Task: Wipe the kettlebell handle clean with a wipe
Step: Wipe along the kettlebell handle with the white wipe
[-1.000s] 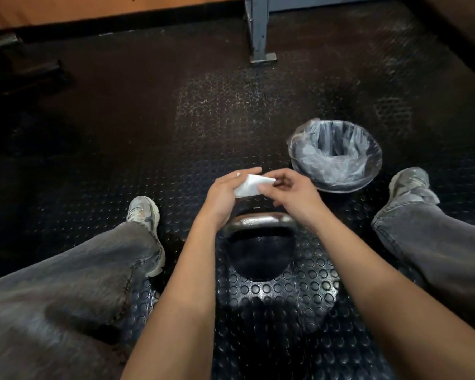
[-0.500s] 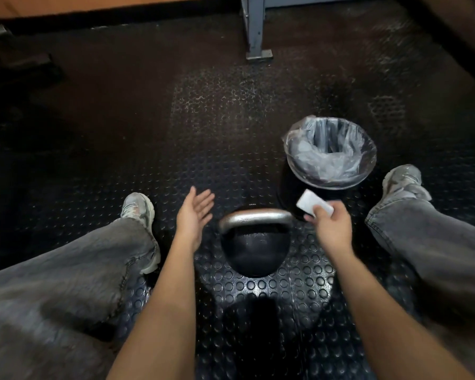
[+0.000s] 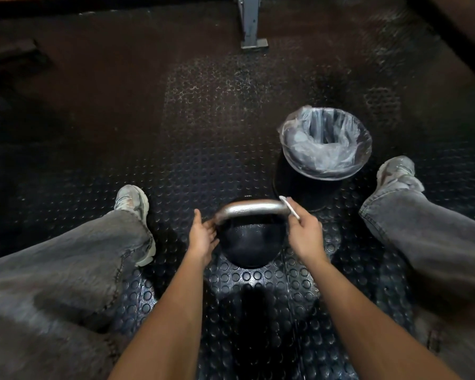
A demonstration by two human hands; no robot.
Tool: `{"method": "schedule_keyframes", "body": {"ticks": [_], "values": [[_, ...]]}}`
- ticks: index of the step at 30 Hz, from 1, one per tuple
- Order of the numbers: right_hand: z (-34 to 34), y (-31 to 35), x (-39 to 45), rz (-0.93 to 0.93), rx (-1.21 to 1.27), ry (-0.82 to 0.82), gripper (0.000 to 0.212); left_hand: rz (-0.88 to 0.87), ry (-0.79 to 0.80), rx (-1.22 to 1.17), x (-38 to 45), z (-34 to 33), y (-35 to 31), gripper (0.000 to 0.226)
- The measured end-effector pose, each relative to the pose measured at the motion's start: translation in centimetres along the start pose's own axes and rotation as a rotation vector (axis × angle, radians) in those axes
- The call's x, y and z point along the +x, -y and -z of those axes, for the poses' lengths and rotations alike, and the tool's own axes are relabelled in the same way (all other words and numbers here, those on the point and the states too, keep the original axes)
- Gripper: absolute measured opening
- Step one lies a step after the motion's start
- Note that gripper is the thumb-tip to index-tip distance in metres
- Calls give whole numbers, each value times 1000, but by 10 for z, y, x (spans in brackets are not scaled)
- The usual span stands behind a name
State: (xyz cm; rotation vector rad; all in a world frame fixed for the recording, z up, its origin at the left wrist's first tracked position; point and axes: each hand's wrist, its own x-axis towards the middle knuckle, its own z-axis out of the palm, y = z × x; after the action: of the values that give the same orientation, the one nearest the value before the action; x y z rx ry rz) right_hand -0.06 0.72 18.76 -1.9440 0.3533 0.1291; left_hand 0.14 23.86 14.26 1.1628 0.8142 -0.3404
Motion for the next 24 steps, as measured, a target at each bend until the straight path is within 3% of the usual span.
{"method": "schedule_keyframes", "body": {"ticks": [4,8,11,13,16,18,21,24], "values": [[-9,-8,-16,127,-12,-73,55,-7,-23,-16,3,4,8,85],[-21,-27,-8,-168,16,-74,46,4,-2,-8,7,6,14,80],[-22,-19,5,-222,-35,-26,49,48,29,-30,7,6,17,83],[-17,-8,4,-87,-54,-2,54,56,32,-45,7,6,18,86],[-10,-5,-9,284,-159,30,66,48,19,-52,6,5,19,83],[-11,-14,-19,370,-212,7,69,50,13,-55,4,5,19,82],[-14,-21,-25,174,-215,-46,67,49,13,-49,8,5,20,83],[-17,-21,-7,-118,-194,12,58,53,30,-38,9,7,20,84]]}}
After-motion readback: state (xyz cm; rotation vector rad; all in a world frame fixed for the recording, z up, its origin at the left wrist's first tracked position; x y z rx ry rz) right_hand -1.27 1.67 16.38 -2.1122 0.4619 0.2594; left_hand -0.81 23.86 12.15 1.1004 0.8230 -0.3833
